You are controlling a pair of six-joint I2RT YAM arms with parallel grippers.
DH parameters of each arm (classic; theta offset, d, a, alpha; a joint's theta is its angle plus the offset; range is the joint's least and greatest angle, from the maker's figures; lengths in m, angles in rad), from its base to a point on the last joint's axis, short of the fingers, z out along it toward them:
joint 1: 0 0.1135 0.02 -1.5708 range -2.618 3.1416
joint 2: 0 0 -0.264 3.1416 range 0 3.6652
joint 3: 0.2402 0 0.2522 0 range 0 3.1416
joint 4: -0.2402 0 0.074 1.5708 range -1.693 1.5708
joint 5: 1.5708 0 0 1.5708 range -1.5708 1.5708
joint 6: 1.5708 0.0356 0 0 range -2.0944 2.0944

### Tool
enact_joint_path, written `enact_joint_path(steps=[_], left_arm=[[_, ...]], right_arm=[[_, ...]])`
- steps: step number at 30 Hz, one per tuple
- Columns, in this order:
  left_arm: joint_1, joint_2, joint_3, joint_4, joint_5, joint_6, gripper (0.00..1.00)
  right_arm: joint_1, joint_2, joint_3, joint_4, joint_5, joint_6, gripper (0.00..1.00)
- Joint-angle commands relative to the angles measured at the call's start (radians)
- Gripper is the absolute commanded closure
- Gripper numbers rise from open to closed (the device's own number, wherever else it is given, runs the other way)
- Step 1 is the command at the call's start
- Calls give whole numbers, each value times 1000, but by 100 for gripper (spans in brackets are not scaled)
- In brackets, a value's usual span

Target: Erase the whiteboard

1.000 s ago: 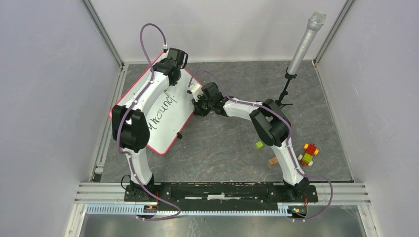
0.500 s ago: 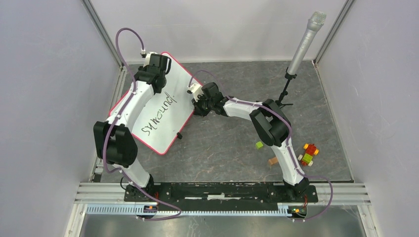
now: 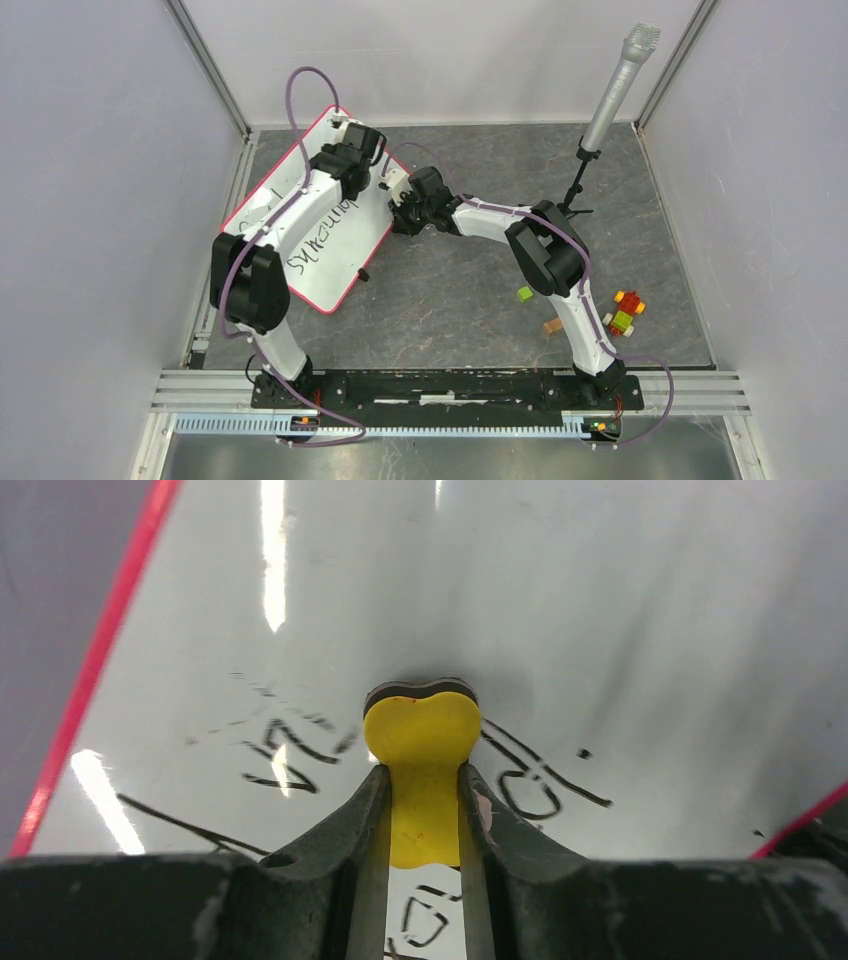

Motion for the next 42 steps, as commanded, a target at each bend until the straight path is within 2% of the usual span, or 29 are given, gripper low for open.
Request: enact_joint_path(steps=[1, 11, 17, 18, 21, 22, 24, 28, 32, 38, 42], left_arm=[[-19, 25, 15, 15, 12, 2, 77], [49, -98, -77, 59, -167, -45, 76], [81, -180, -163, 155, -252, -76, 76], [80, -191, -171, 166, -248, -74, 75], [62, -216, -199, 210, -240, -43, 62], [56, -219, -202, 216, -239, -38, 60], [53, -212, -200, 217, -220, -33, 62], [51, -169, -167, 180, -155, -48, 71], [39, -138, -149, 163, -96, -63, 72], [31, -89, -129, 191, 76, -33, 73], [37, -75, -117, 185, 85, -35, 74]], right_arm=[[-29, 10, 4, -36, 58, 28, 100], [-29, 11, 3, -35, 51, 29, 100], [-29, 13, 3, -31, 46, 30, 100], [-29, 12, 2, -31, 46, 31, 100], [-29, 9, -1, -31, 44, 30, 100], [-29, 9, 0, -31, 44, 30, 100], [-29, 8, -1, -29, 44, 30, 100], [-29, 10, -1, -29, 43, 31, 100], [-29, 10, 0, -29, 43, 31, 100], [-29, 15, 1, -31, 44, 32, 100], [-29, 18, 3, -31, 43, 34, 100]])
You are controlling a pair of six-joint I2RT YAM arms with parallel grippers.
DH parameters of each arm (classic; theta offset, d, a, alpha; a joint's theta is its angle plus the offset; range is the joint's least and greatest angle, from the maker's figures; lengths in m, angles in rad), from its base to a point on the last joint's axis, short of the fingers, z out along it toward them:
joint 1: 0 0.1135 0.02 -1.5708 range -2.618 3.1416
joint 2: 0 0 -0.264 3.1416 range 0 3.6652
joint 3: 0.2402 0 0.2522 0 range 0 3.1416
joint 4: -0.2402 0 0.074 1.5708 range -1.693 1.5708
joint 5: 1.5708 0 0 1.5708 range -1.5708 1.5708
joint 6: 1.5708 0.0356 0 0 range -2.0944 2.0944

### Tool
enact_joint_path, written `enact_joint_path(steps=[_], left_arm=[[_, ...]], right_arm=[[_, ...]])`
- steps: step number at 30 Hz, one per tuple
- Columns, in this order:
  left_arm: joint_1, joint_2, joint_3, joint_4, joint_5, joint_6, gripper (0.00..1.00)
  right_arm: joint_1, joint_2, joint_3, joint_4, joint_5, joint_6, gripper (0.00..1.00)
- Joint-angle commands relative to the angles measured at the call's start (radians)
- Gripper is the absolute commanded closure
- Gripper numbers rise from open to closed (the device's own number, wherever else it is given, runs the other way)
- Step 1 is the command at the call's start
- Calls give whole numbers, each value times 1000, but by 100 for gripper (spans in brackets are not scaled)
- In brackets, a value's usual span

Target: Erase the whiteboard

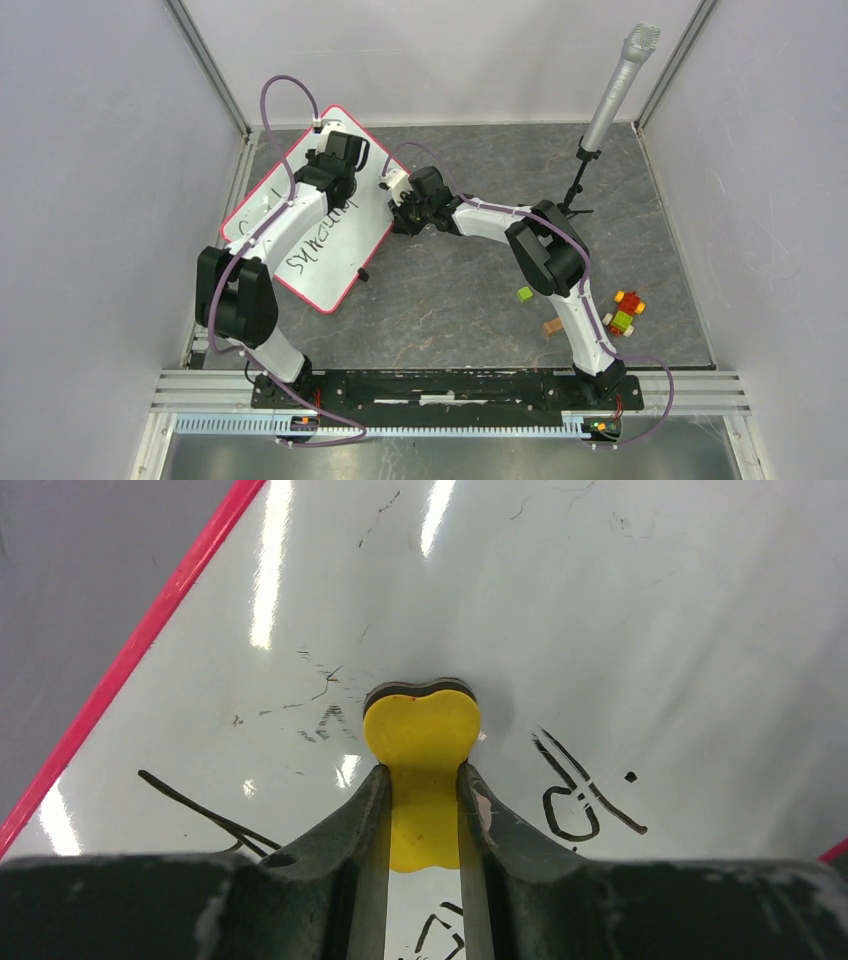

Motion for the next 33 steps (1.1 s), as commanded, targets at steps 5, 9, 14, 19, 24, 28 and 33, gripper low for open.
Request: enact_joint_path(steps=[5, 9, 14, 19, 24, 28, 33], left_arm=[[82, -12, 45, 3, 49, -59, 74], [119, -56, 32, 2, -55, -69, 74], [148, -113, -21, 66, -61, -72, 74], [148, -81, -6, 48, -1, -78, 75], [106, -28, 18, 43, 67, -65, 76], [70, 20, 44, 38, 103, -48, 76], [63, 40, 62, 33, 134, -49, 76]], right_arm=[[-27, 22, 5, -32, 44, 36, 100], [-28, 22, 4, -32, 43, 36, 100], [-28, 23, 6, -31, 41, 36, 100], [-27, 23, 6, -31, 41, 35, 100], [-27, 23, 6, -31, 43, 35, 100], [-27, 23, 6, -32, 42, 36, 100], [-27, 26, 9, -34, 45, 36, 100]])
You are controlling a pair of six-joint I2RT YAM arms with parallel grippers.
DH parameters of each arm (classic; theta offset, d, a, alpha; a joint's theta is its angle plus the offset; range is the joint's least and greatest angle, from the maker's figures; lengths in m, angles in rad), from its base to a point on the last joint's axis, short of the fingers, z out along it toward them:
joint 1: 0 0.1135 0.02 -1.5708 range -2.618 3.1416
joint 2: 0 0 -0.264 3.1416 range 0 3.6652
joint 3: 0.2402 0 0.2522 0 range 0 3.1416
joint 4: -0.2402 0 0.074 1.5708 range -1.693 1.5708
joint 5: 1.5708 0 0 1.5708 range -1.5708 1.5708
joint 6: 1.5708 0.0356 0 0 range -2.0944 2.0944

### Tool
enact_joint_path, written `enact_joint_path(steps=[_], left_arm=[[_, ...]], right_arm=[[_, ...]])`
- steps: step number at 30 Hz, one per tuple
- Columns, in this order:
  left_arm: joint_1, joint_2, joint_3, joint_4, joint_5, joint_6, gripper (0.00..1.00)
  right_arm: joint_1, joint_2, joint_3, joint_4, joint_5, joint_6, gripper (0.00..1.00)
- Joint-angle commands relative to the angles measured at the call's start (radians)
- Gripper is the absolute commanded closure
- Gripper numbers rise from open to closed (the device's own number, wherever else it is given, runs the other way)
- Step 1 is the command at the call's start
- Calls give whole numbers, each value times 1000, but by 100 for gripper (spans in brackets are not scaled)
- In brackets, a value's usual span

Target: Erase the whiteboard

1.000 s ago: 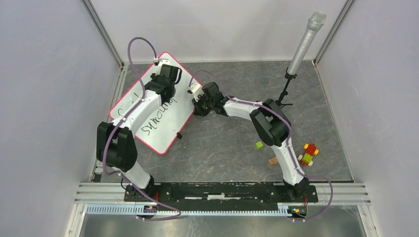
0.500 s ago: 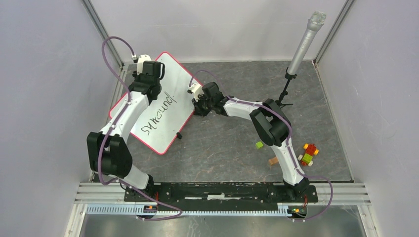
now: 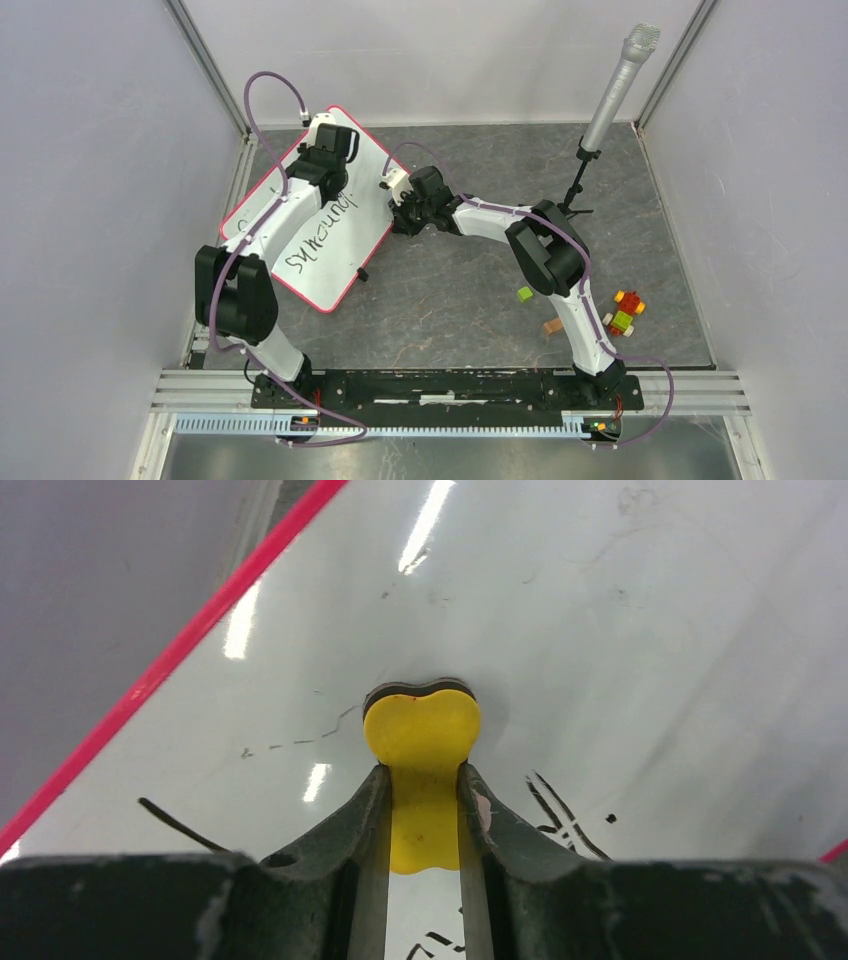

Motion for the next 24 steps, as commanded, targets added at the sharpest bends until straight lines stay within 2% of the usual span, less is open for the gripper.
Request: enact_joint_path(steps=[1, 8, 14, 21, 24], left_arm=[[3, 22, 22, 3, 68, -9, 76], [30, -23, 5, -38, -67, -47, 75], [55, -130, -98, 16, -136, -67, 73], [214, -209, -143, -93, 6, -191, 75], [232, -279, -184, -103, -21, -187, 75]], right_arm=[[-26, 27, 11, -38, 52, 28, 100], [-25, 31, 20, -47, 53, 30, 100], [-31, 27, 21, -53, 47, 25, 100], [-39, 26, 17, -50, 34, 30, 100], [-39, 23, 13, -49, 31, 30, 100]])
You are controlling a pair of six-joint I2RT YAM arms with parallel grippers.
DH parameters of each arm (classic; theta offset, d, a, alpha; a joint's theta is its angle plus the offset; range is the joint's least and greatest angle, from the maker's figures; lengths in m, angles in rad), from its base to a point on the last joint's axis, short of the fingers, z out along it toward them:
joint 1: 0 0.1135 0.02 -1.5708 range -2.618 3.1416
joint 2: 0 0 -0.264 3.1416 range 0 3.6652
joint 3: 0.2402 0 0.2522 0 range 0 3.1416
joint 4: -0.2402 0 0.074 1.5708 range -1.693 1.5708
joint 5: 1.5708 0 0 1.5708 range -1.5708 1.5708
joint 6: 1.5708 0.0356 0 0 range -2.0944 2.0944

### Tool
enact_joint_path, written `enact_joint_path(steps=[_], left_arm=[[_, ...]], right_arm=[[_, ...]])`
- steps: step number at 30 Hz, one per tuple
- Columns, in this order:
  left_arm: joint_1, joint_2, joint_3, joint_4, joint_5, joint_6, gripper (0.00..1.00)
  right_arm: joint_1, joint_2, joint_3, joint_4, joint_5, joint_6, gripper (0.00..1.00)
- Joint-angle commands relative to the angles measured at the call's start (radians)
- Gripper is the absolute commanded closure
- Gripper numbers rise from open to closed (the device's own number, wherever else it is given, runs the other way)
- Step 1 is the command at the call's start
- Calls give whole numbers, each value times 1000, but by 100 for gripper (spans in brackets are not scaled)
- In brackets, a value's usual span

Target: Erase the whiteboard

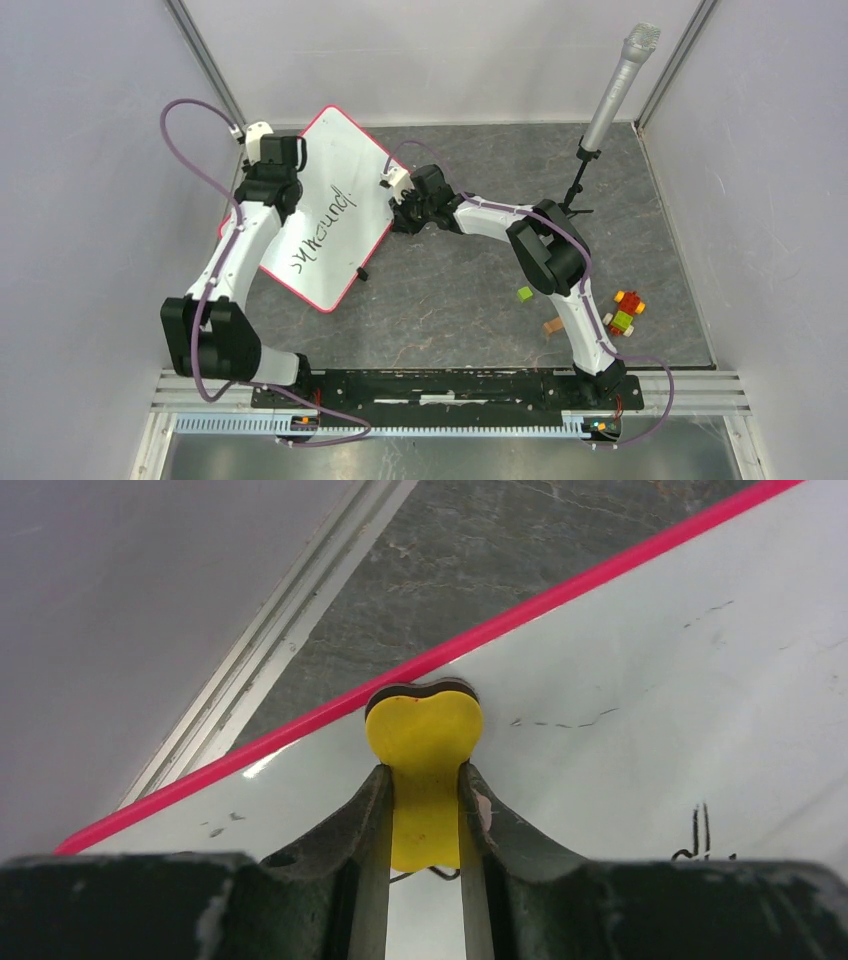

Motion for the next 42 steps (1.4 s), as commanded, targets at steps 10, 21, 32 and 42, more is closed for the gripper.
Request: enact_joint_path(steps=[10, 21, 32, 42], left_arm=[[49, -153, -140, -36, 11, -1, 75], [-128, 15, -86, -32, 24, 10, 78], [-120, -22, -113, -65, -108, 3, 77], [36, -230, -189, -121, -134, -51, 76]], right_arm=[[-34, 18, 0, -42, 43, 35, 100], [-33, 20, 1, -43, 48, 35, 100], [-34, 23, 2, -44, 44, 36, 100], [-37, 22, 2, -46, 40, 39, 100]])
